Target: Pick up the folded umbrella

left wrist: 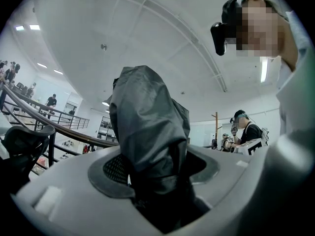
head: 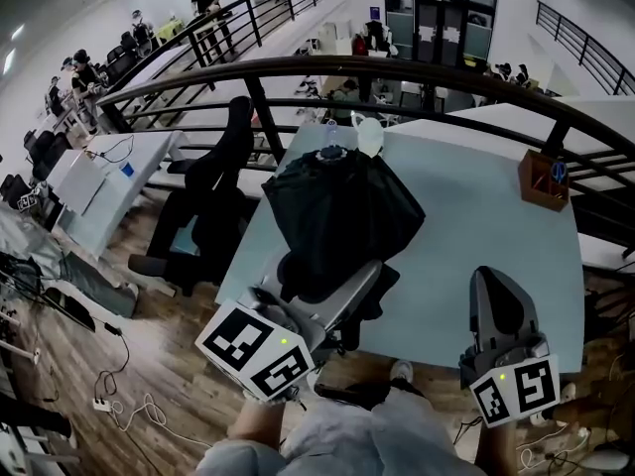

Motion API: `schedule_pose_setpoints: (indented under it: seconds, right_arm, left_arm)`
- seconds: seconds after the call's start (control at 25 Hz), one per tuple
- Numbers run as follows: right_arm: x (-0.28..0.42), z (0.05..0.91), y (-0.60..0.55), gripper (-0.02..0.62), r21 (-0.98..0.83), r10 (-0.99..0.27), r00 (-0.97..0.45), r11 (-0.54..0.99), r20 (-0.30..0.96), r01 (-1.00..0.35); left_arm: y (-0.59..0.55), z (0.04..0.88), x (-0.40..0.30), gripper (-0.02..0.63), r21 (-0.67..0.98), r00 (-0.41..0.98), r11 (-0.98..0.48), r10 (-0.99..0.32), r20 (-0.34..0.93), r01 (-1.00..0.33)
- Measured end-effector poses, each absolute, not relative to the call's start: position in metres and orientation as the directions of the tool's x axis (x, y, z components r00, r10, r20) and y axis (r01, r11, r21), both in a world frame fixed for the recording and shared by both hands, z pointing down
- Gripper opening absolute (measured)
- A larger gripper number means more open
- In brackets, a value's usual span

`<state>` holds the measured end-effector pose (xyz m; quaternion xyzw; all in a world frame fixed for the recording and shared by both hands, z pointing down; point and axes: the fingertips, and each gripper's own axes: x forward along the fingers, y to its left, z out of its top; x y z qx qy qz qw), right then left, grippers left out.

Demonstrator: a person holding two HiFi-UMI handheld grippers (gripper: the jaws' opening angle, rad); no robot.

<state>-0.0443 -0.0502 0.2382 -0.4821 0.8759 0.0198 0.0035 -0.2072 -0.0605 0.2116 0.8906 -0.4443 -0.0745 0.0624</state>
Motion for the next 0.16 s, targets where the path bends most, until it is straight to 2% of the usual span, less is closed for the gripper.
schedule_pose_setpoints:
  seconds: [0.16]
  right_arm:
    - [-0.0468,0.2442,-0.0540,0.000,0.033,-0.840,-0.542,0.541,-0.025,-0.840]
  left_arm:
    - [-0.0652,0.2177,-0.2107,0.287,0.183,0.589,-0.592,-0.804,-0.076,-0.785]
